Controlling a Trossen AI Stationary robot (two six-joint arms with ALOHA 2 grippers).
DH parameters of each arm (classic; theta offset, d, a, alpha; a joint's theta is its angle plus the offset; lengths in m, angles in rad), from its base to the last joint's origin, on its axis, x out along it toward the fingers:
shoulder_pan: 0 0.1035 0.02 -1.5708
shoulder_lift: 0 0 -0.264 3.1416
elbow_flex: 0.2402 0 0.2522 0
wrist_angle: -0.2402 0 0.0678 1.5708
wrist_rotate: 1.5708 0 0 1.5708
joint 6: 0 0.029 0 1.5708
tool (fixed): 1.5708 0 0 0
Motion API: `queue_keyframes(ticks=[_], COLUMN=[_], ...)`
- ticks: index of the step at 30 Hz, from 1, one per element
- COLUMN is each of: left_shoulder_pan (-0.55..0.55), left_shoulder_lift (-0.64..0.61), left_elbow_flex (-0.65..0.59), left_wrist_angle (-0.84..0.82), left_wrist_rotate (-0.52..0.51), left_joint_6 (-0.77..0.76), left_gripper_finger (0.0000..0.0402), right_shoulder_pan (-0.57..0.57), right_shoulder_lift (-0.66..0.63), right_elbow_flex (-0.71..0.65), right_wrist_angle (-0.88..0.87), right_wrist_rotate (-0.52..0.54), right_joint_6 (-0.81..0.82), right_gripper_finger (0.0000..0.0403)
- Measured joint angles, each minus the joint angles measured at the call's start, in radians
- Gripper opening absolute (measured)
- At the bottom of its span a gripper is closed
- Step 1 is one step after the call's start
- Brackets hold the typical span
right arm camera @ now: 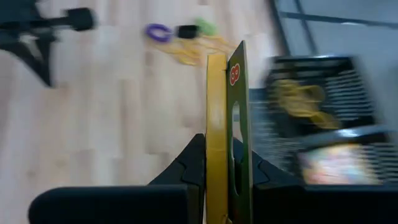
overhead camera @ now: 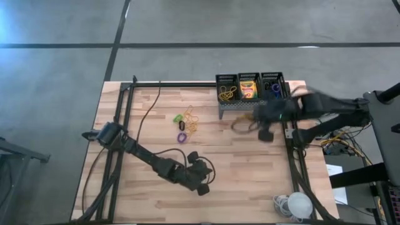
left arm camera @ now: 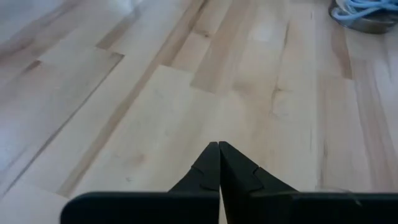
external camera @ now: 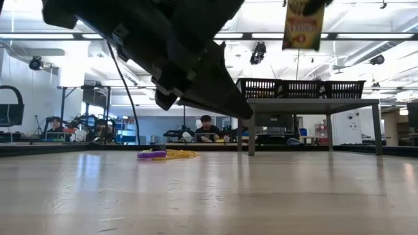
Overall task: Pick & Place Office Desk Supplies
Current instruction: Put the yellow crayon box into the middle black basket on the shelf
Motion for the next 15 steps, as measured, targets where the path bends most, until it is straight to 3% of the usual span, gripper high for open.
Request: queue_keyframes(ticks=[3, 6, 8, 13, 15], left_shoulder_pan=[-0.002, 0.000, 0.000, -0.002, -0.001], left_shoulder_lift=[0.000, 0.002, 0.004, 0.004, 0.004], left_elbow_flex=[-0.003, -0.003, -0.003, -0.014, -0.014], left_wrist_angle=[-0.001, 0.002, 0.000, -0.001, 0.000], left_wrist_rotate=[-0.001, -0.005, -0.004, -0.004, -0.004], left_joint_6=[0.009, 0.012, 0.013, 0.013, 0.013], left_gripper_finger=[0.0001, 0.0001, 0.0001, 0.0001, 0.0001], right_shoulder_pan=[-0.161, -0.362, -0.500, -0.788, -0.875], right_shoulder_lift=[0.047, 0.106, 0.146, 0.254, 0.295], right_elbow_flex=[0.158, 0.254, 0.288, 0.339, 0.349], right_wrist_angle=[-0.113, -0.165, -0.190, -0.215, -0.218], right_wrist_rotate=[-0.045, -0.171, -0.269, -0.392, -0.510], right_joint_6=[-0.159, -0.336, -0.444, -0.604, -0.661], right_gripper_finger=[0.0029, 0.0029, 0.0029, 0.0029, 0.0029])
